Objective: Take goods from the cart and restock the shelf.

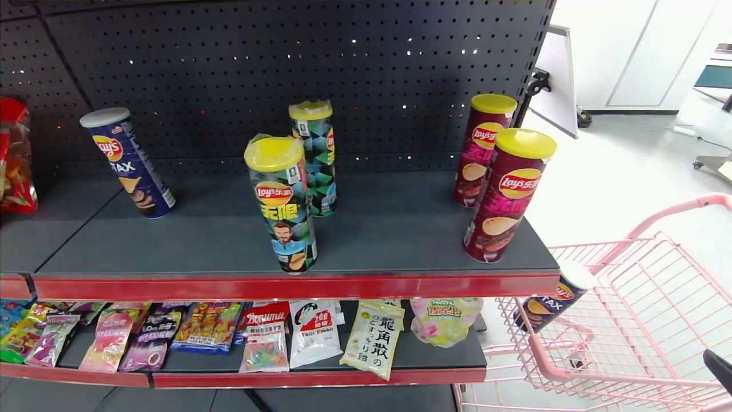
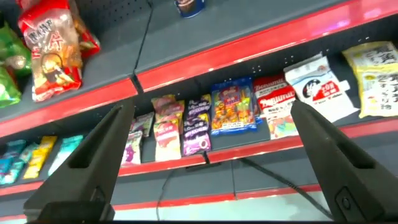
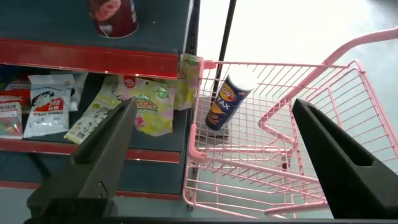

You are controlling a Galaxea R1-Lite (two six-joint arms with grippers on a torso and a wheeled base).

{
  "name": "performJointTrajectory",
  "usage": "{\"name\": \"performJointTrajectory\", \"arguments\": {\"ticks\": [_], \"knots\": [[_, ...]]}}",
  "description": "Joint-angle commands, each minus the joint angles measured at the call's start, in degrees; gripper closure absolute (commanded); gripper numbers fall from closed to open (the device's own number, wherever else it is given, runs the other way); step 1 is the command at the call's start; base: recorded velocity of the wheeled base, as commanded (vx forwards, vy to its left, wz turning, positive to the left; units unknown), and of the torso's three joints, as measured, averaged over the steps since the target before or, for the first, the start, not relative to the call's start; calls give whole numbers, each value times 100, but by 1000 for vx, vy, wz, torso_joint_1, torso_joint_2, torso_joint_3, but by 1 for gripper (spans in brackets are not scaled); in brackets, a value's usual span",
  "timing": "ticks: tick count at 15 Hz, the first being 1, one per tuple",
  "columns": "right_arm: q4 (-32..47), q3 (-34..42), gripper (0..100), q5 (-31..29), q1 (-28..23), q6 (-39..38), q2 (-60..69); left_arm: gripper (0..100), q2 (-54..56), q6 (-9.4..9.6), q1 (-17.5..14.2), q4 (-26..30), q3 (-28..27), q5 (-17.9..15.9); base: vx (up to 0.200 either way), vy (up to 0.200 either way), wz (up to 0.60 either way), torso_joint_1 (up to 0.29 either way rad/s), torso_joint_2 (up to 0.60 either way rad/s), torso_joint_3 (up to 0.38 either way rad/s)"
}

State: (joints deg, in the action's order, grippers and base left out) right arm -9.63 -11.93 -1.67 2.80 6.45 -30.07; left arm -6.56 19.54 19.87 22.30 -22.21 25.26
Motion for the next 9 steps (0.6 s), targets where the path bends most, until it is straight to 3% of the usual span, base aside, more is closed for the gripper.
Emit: {"name": "performJointTrajectory", "arguments": {"ticks": [1, 2, 5, 6, 9], "knots": [[-4, -2, 0, 0, -8, -3, 19, 0, 41, 50, 8, 3, 15, 5, 0, 0, 0, 0, 0, 0], [-4, -2, 0, 0, -8, 6, 28, 0, 41, 50, 8, 3, 15, 5, 0, 0, 0, 0, 0, 0], [-4, 25, 0, 9, -8, 6, 19, 0, 49, 59, 17, 3, 33, 5, -200, 0, 0, -1, 1, 1], [-4, 25, 0, 9, -8, 6, 10, 0, 41, 59, 8, 3, 33, 5, 0, 0, 0, 0, 0, 0], [-4, 77, 0, 9, -8, 6, -7, 0, 41, 59, 17, -6, 59, -3, 0, 0, -600, -17, -3, 6]]}}
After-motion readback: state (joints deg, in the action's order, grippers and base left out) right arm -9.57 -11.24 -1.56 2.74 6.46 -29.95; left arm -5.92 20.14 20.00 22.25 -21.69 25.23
